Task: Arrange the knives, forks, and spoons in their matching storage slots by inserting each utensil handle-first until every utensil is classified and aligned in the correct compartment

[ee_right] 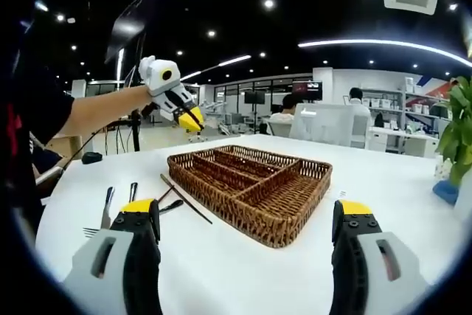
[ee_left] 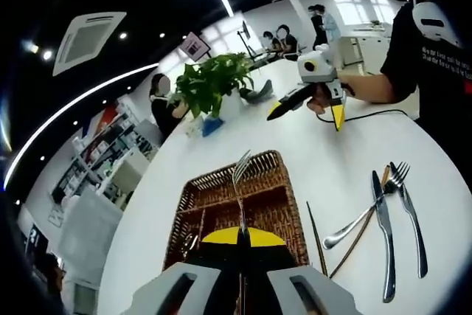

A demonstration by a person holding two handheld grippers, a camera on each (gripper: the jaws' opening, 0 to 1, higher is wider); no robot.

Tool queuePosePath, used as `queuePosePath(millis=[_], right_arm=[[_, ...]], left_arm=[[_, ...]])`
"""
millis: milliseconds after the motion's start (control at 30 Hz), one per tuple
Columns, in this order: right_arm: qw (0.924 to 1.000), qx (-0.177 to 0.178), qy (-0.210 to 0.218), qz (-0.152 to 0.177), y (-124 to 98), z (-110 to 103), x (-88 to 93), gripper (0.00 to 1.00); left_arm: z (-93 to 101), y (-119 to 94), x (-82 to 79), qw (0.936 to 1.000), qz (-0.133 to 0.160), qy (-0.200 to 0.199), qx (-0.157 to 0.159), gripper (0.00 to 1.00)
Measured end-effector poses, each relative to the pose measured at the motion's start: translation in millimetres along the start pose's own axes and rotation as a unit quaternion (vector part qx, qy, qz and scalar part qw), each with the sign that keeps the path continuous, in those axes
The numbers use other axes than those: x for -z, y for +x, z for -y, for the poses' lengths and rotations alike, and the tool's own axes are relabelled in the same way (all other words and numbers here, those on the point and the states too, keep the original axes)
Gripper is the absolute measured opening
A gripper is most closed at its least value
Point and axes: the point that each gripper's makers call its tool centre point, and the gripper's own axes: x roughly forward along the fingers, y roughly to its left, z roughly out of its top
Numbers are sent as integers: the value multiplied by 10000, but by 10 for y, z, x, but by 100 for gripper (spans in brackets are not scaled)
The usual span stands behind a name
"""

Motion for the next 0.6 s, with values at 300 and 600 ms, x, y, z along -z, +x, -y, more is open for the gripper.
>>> queuePosePath(millis=[300, 600], right_arm=[[10000, 69, 48, -35, 8, 50, 54, 100], [9999, 27, 72, -152, 45, 49, 131, 100]], left_arm=[[-275, 150, 81, 9999, 133, 69, 70, 0], [-538, 266, 237, 9999, -14, 3, 168, 0]])
